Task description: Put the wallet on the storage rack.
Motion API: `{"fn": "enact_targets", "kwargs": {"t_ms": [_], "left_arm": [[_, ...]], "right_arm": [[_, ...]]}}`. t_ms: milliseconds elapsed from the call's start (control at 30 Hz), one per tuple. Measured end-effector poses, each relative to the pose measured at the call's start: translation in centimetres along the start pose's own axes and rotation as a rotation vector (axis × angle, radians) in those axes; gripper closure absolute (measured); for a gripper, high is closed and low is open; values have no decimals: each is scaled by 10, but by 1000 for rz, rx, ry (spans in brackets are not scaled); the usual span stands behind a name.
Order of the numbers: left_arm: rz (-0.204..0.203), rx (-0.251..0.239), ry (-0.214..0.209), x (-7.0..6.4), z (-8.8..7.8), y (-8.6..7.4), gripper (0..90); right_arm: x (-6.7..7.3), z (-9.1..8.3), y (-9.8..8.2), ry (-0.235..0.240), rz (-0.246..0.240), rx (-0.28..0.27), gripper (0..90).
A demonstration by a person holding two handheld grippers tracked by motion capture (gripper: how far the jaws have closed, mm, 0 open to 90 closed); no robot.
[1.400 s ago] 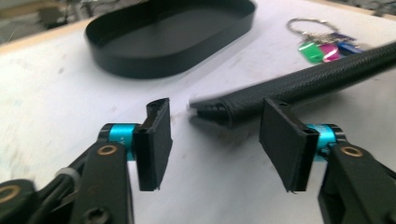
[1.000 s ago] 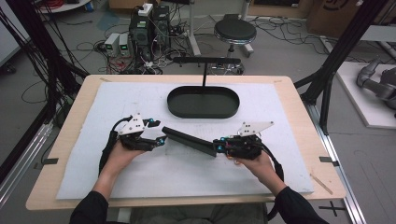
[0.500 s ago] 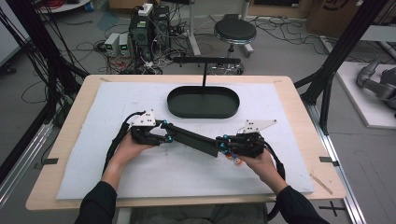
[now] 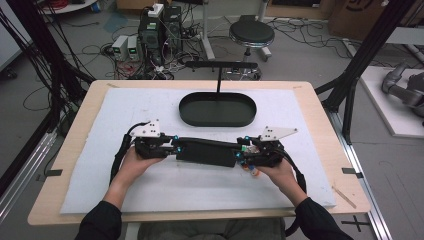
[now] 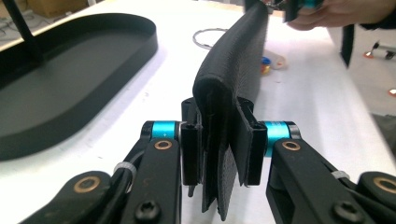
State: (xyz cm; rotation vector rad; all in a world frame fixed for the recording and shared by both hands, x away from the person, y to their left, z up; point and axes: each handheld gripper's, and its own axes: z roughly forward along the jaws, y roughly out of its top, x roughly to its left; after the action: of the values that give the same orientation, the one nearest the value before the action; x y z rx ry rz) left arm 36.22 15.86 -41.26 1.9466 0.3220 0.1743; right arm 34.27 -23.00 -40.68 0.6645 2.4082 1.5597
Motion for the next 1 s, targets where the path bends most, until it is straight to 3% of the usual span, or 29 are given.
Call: {"fn": "enact_targets", "kwargs": {"t_ms": [133, 267, 300, 400, 433, 633, 800, 1000], "left_arm": [[-5, -3, 4, -13, -4, -7, 745], [25, 16, 13, -19, -7, -12, 718], [29, 23, 21, -20, -7, -13, 695], [24, 33, 46, -19, -3, -14, 512], [26, 39, 51, -19, -1, -14, 508], [39, 29, 38, -17, -2, -15, 685], [42, 5, 34, -18, -3, -12, 735], [56, -21, 66, -19, -2, -4, 747]], "right_arm": [[0, 9, 0, -7, -24, 41, 483], [-3, 13, -1, 28, -44, 45, 631], [-4, 13, -1, 40, -52, 47, 665], [-7, 17, 0, 106, -83, 52, 738], [-7, 18, 0, 113, -92, 53, 742], [-12, 18, 5, 128, -105, 81, 725], [-12, 17, 5, 106, -103, 80, 643], [-18, -9, 10, 25, -66, -25, 529]]}}
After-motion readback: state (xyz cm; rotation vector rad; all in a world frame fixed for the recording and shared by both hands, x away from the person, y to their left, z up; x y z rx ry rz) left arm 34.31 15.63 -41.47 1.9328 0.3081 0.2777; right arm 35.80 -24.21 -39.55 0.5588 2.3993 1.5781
